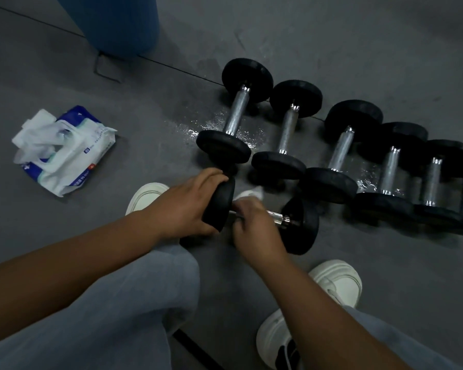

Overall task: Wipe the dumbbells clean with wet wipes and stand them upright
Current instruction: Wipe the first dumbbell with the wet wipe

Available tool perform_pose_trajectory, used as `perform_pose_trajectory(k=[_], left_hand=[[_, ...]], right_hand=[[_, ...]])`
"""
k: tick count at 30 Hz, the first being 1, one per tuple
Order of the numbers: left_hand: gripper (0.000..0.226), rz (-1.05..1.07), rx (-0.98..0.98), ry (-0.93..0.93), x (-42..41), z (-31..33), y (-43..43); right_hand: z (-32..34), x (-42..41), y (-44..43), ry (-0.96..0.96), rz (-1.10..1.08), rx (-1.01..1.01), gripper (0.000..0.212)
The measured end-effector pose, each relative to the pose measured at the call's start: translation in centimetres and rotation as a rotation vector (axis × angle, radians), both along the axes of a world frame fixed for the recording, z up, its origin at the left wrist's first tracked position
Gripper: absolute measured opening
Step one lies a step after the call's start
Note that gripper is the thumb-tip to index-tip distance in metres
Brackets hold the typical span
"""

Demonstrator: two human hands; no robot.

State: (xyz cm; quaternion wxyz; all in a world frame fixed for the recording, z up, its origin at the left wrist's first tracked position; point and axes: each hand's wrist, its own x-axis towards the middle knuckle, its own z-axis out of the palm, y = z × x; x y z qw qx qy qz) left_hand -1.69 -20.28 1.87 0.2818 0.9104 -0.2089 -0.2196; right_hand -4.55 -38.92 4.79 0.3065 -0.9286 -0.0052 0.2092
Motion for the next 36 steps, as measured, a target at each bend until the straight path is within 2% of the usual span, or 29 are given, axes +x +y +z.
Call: perform_pose_trajectory(k=[2,4,5,6,8,10,12,14,16,17,18,21,23,26,27,28,31,33,34,36], left_hand=[[0.109,0.003,-0.022,0.0,-0.3,0.1,0.0],[0.106,0.014,-0.044,-0.006,-0.6,0.4,0.1],[0.105,0.016,-0.051,-0.005,-0.7,0.4,0.1],[0.105,0.016,-0.056,-0.002,-0.8,0.5,0.1],[0.105,0.015,-0.064,-0.004,-0.8,0.4,0.1],[0.105,0.021,-0.066,-0.006,-0.9,0.4,0.1],[0.106,0.028,-0.063,-0.002,-0.9,0.4,0.1],[0.106,0.028,-0.062,0.001,-0.8,0.5,0.0],[0.105,0.031,-0.067,0.006,-0.8,0.6,0.0],[0.105,0.035,-0.072,0.007,-0.9,0.6,0.0],[0.105,0.038,-0.075,0.007,-1.0,0.6,0.1],[0.106,0.04,-0.067,0.014,-1.0,0.6,0.0],[0.106,0.039,-0.071,0.012,-0.8,0.6,0.0],[0.106,0.035,-0.09,0.0,-0.8,0.4,0.1],[0.105,0.033,-0.094,0.002,-0.9,0.3,0.1],[0.105,0.035,-0.099,0.001,-1.0,0.2,0.1],[0.105,0.045,-0.102,-0.001,-1.1,0.1,0.2],[0.106,0.041,-0.099,0.003,-1.0,0.1,0.2],[0.106,0.039,-0.099,0.004,-1.0,0.1,0.2],[0.105,0.037,-0.1,0.008,-1.1,0.1,0.3]], right_hand=[[-0.1,0.1,0.2,-0.078,-0.207,0.071,0.027],[-0.2,0.3,-0.6,-0.075,-0.48,0.018,0.033],[-0.4,0.1,-0.8,-0.003,-0.468,-0.028,0.035],[-0.6,-0.3,-0.6,0.063,-0.349,-0.055,0.034],[-0.6,-1.0,-0.3,0.069,-0.154,-0.022,0.034],[-0.3,-0.5,-1.3,-0.029,-0.255,-0.032,0.035],[-0.2,-0.3,-2.1,-0.05,-0.345,-0.138,0.041],[-0.4,-0.6,-1.3,0.033,-0.088,-0.254,0.047],[-0.9,-0.9,-0.9,0.032,0.127,-0.177,0.04],[-1.0,-0.3,-1.3,0.006,0.109,-0.146,0.035],[-1.2,0.5,-1.9,-0.027,-0.003,-0.129,0.031],[-0.6,2.1,-3.2,-0.126,-0.465,-0.256,0.027],[-0.5,1.7,-1.6,-0.102,-0.419,-0.252,0.019],[-0.8,-0.4,1.2,-0.038,0.034,-0.197,0.025],[-0.6,-0.3,0.9,-0.041,0.09,-0.162,0.022],[-0.5,0.3,0.0,-0.051,0.077,-0.173,0.02],[-0.6,1.7,-2.0,-0.022,-0.291,-0.218,0.029],[-1.0,1.4,-1.5,0.057,-0.148,-0.295,0.033],[-1.1,1.1,-1.2,0.051,-0.062,-0.256,0.032],[-0.6,1.6,-1.2,0.042,-0.085,-0.146,0.029]])
